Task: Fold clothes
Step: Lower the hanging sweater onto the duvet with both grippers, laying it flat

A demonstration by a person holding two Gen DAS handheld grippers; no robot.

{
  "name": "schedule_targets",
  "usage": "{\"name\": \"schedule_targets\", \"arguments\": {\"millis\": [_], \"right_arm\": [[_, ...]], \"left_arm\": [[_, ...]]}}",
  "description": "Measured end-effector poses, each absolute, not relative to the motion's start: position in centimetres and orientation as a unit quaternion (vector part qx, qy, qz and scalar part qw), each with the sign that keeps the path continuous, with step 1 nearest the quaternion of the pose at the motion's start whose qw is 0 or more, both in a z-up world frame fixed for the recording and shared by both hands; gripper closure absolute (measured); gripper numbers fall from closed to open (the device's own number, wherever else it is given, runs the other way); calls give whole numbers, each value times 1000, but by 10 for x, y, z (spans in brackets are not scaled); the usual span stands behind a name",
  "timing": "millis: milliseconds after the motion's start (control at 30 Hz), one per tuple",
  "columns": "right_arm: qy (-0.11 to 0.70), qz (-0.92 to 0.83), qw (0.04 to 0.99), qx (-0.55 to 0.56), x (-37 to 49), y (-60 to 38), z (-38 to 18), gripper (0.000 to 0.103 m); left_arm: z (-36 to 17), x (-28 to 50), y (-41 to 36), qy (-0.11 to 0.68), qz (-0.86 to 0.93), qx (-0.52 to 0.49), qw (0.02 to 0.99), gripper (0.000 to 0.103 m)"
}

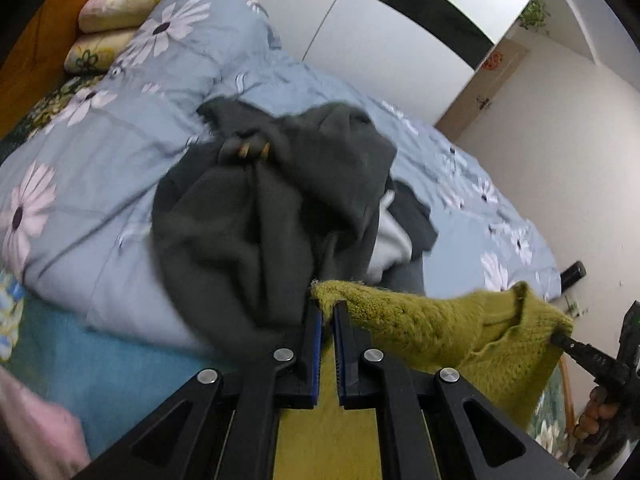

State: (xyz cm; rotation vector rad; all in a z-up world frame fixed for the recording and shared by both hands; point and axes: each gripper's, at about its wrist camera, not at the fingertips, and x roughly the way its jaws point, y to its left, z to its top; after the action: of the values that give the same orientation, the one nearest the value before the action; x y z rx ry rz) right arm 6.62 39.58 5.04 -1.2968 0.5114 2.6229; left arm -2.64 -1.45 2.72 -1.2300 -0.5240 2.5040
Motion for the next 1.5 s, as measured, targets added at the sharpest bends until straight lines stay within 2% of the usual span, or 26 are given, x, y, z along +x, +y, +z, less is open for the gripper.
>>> {"name": "schedule_targets", "arguments": {"millis": [133, 267, 433, 600, 733, 800, 833, 867, 933, 1033, 1133, 1167, 1233, 1267, 1300, 1333, 1500], "right_arm": [[124, 899, 80, -413, 33, 394, 59, 96], [96, 903, 81, -411, 26, 393, 47, 96], [109, 902, 58, -414, 73, 382, 10, 96], [105, 879, 65, -461, 123, 372, -40, 96], [128, 862, 73, -485, 141, 380, -60, 96], [137, 863, 72, -481, 145, 381, -61, 96], [142, 863, 69, -480, 147, 381, -60, 96], [145, 864, 66, -478, 149, 380, -61, 96], [149, 865, 60, -475, 154, 378, -62, 96], [146, 864, 53, -478, 160, 377, -65, 96], [147, 863, 47, -482, 165, 378, -68, 96], [150, 862, 46, -483, 166, 380, -70, 96], [158, 860, 41, -484, 167, 381, -71, 96], [160, 860, 40, -484, 168, 382, -71, 96], [163, 859, 39, -483, 169, 382, -72, 96], [162, 860, 37, -483, 170, 381, -71, 96], [161, 866, 37, -471, 167, 384, -61, 96]], "left_arm": [[51, -46, -12, -179, 891, -387, 156, 97], [38, -37, -22, -200, 887, -386, 155, 99], [3, 3, -47, -247, 868, -401, 160, 102], [-48, 34, -55, -265, 835, -457, 153, 102], [-53, 23, -42, -263, 823, -475, 164, 101], [-45, 8, -24, -232, 827, -480, 178, 99], [-42, 1, -16, -214, 830, -482, 181, 91], [-39, -8, -1, -183, 833, -487, 188, 77], [-38, -19, 21, -140, 836, -492, 199, 58], [-35, -35, 60, -64, 843, -485, 224, 52], [-41, -51, 94, 11, 843, -488, 227, 50], [-44, -57, 101, 29, 842, -491, 223, 52], [-48, -67, 103, 15, 836, -502, 220, 56], [-49, -71, 101, 2, 834, -507, 219, 70], [-48, -72, 98, -10, 833, -507, 220, 79], [-48, -73, 95, -23, 833, -507, 222, 96], [-32, -65, 83, -50, 840, -486, 237, 97]]}}
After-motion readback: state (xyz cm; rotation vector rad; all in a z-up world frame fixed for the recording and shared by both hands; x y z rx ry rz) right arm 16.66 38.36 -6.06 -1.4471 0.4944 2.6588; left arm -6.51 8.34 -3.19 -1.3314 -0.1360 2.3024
